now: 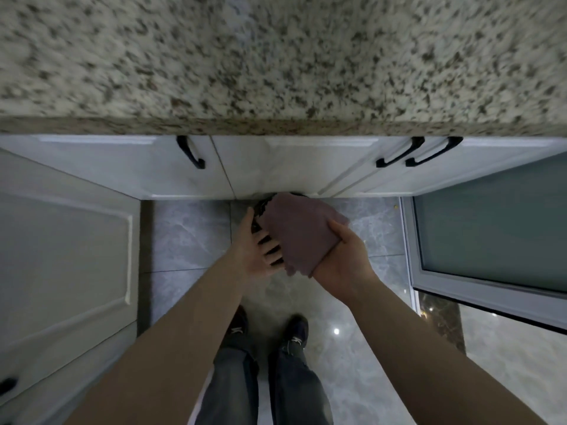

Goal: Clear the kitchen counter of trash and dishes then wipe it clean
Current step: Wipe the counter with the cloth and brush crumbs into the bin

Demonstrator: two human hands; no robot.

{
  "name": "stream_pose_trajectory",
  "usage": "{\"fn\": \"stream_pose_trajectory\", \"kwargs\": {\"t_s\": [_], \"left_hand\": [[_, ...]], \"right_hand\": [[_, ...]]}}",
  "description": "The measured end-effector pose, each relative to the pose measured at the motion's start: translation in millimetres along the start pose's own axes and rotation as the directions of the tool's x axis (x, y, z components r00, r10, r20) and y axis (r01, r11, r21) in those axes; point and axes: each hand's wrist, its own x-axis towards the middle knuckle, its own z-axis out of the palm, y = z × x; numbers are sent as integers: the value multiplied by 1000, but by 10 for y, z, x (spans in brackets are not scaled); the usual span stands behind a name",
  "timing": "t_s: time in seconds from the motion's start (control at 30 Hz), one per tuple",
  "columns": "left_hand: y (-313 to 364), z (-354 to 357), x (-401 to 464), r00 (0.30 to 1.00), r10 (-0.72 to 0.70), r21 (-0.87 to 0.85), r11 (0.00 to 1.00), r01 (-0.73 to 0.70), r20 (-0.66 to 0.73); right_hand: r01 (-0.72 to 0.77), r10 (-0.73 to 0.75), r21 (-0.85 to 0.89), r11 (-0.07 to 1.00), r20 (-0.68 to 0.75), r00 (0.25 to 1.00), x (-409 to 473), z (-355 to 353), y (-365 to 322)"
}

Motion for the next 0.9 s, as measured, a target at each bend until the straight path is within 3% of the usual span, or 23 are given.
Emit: {"fn": "stream_pose_trajectory", "kwargs": {"t_s": [0.2, 0.3, 0.4, 0.67, 0.9], "left_hand": [[186, 391, -1136, 991, 119, 168, 980, -107, -61], [281, 490, -1743, 979, 186, 155, 973, -171, -89], [416, 435, -2188, 962, 244, 243, 947, -209, -120], [720, 272, -3077, 926, 311, 133, 948, -288, -214], [987, 286, -3297, 896, 370, 135, 928, -346, -244]], "right_hand": [[47, -43, -223, 974, 27, 999, -637, 596, 21], [49, -56, -356, 933, -10, 998, -1048, 970, 42], [55, -78, -329, 943, -60, 995, -1385, 1289, 27], [51, -61, -278, 959, -26, 998, -2132, 1964, -30], [179, -214, -395, 901, -45, 976, -2146, 2274, -293]]}}
